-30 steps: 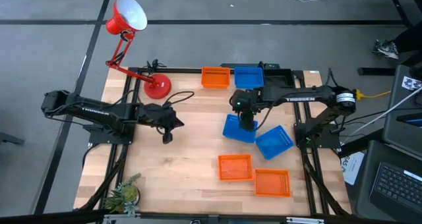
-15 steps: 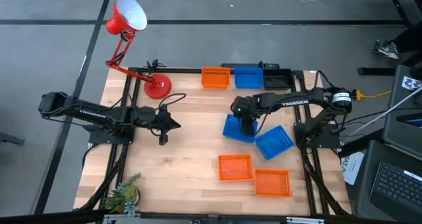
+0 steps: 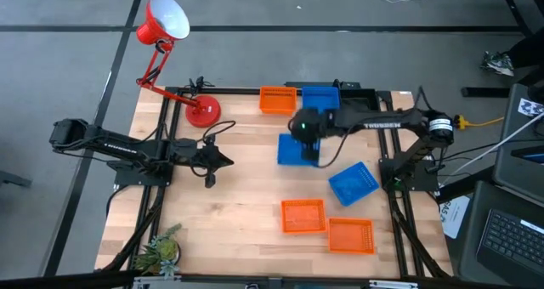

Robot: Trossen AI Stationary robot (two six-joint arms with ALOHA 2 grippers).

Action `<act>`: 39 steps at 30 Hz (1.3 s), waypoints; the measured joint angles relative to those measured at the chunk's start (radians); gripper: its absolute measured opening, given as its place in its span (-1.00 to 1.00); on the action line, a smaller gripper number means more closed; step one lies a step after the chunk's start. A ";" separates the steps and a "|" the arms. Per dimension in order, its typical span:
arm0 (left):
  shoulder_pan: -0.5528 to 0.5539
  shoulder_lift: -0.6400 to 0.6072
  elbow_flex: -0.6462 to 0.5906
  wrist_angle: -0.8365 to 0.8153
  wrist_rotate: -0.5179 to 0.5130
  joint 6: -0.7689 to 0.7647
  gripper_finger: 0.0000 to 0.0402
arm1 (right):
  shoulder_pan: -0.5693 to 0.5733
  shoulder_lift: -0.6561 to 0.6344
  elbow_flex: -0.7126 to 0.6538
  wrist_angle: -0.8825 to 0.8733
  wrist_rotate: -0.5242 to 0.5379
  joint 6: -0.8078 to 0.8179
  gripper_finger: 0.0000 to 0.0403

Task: Stack baskets by color
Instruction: Stack the bottom left blue bin on the top blue bin

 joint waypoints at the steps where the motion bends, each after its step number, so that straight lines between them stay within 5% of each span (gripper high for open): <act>1: 0.000 0.000 0.000 0.001 0.000 0.000 -1.00 | -0.012 0.000 0.046 -0.024 0.028 -0.032 -0.99; 6: 0.000 0.000 0.000 0.000 0.000 -0.001 -1.00 | -0.107 -0.002 0.259 -0.123 0.143 -0.173 -0.99; 12: 0.000 0.000 0.000 0.000 0.000 0.000 -1.00 | -0.272 0.002 0.393 -0.109 0.097 -0.274 -0.99; 21: 0.000 0.000 0.000 -0.001 0.000 0.000 -1.00 | -0.478 0.111 0.407 0.077 -0.139 -0.384 -1.00; 26: 0.000 0.000 0.000 -0.001 0.000 -0.001 -1.00 | -0.531 0.188 0.407 0.021 -0.217 -0.459 -1.00; 39: 0.000 0.000 0.000 -0.002 0.000 -0.003 -1.00 | -0.582 0.208 0.407 -0.140 -0.142 -0.522 -1.00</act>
